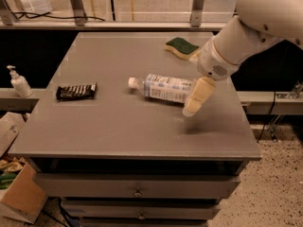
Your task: Knock blue plastic bottle over
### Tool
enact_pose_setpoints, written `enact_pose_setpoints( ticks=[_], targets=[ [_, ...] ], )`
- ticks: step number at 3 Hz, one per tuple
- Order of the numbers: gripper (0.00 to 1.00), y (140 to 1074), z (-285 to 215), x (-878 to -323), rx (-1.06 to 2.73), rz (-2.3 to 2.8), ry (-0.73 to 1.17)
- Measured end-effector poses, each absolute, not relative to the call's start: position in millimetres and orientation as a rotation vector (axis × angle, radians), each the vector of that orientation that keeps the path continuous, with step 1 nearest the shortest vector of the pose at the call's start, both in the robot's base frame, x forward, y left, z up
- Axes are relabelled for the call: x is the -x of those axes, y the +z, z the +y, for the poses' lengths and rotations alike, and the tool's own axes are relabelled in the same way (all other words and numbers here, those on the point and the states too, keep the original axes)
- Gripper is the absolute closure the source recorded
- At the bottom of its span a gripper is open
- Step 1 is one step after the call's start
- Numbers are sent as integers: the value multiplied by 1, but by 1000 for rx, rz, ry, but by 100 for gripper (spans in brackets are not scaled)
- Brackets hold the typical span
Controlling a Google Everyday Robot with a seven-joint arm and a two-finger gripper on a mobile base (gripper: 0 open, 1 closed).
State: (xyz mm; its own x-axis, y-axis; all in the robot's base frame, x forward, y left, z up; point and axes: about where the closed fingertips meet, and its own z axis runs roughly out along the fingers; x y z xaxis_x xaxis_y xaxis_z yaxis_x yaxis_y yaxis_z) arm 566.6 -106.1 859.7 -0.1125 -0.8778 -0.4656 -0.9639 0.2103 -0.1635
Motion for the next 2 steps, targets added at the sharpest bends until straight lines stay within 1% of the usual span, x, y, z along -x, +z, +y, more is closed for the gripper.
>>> enact_pose_setpoints(
  ticks=[1,2],
  targets=[
    [0,868,-131,-557,1485,2015,330],
    [0,875,-154,-550,1300,1985,374]
  ],
)
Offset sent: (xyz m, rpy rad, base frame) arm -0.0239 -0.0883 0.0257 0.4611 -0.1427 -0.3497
